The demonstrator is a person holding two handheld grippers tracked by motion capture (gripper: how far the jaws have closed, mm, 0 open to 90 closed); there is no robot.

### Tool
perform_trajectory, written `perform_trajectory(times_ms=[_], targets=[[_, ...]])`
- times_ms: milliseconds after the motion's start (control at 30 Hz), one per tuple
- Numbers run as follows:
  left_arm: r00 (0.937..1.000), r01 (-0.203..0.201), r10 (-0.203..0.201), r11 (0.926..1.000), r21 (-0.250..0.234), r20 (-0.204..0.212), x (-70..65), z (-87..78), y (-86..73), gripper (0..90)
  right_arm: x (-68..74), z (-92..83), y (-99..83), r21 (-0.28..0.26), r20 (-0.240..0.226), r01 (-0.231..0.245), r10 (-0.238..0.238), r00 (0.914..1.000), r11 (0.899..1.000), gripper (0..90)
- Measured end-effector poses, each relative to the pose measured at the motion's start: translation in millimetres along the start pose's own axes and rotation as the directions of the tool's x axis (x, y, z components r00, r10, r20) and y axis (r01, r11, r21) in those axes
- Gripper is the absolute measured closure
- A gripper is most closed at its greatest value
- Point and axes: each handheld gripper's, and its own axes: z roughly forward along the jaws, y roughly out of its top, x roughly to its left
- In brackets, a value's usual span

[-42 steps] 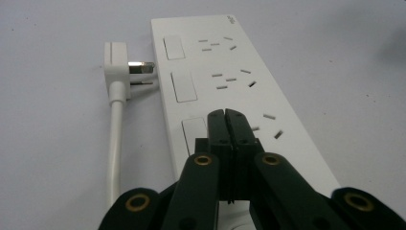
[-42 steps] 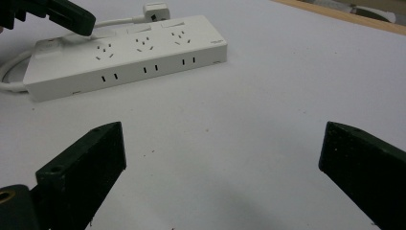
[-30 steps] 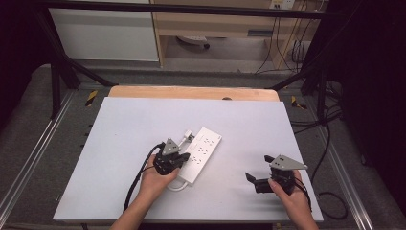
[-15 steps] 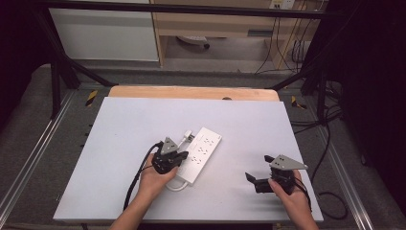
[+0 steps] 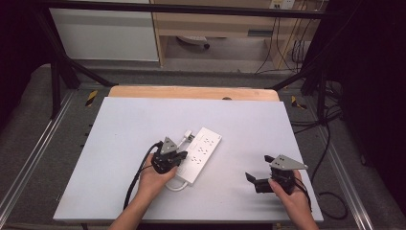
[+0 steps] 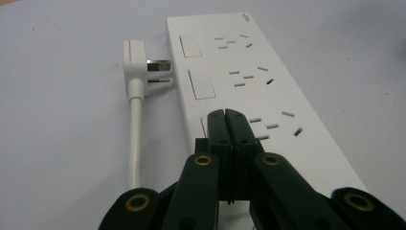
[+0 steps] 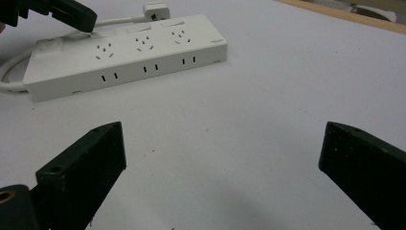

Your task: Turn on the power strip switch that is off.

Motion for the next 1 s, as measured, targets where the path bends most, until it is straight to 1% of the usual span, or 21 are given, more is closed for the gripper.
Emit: perform_trajectory(times_ms=[200, 533, 800, 1000], targets=[[1.0000, -0.002, 0.002, 1.0000, 0.003, 0.002, -0.6, 0.4, -0.1, 90.0, 0.3, -0.2, 0.1, 0.001, 0.000, -0.003, 0.003, 1.0000, 1.000, 2.7], [0.9999, -0.010, 0.010, 0.9999, 0.009, -0.006, 0.3, 1.2, -0.9, 90.0, -0.1, -0.2, 0.0, -0.001, 0.001, 0.002, -0.002, 1.0000, 1.000, 2.7], [1.0000, -0.003, 0.003, 1.0000, 0.007, -0.004, 1.0, 1.7, -1.0, 90.0, 0.2, 0.0, 0.0, 0.001, -0.001, 0.000, 0.000, 1.0000, 1.000, 2.7], [1.0000, -0.007, 0.007, 1.0000, 0.007, -0.004, 1.0, 2.0, -1.0, 90.0, 0.4, 0.1, 0.1, 0.003, 0.000, -0.001, 0.001, 1.0000, 1.000, 2.7]])
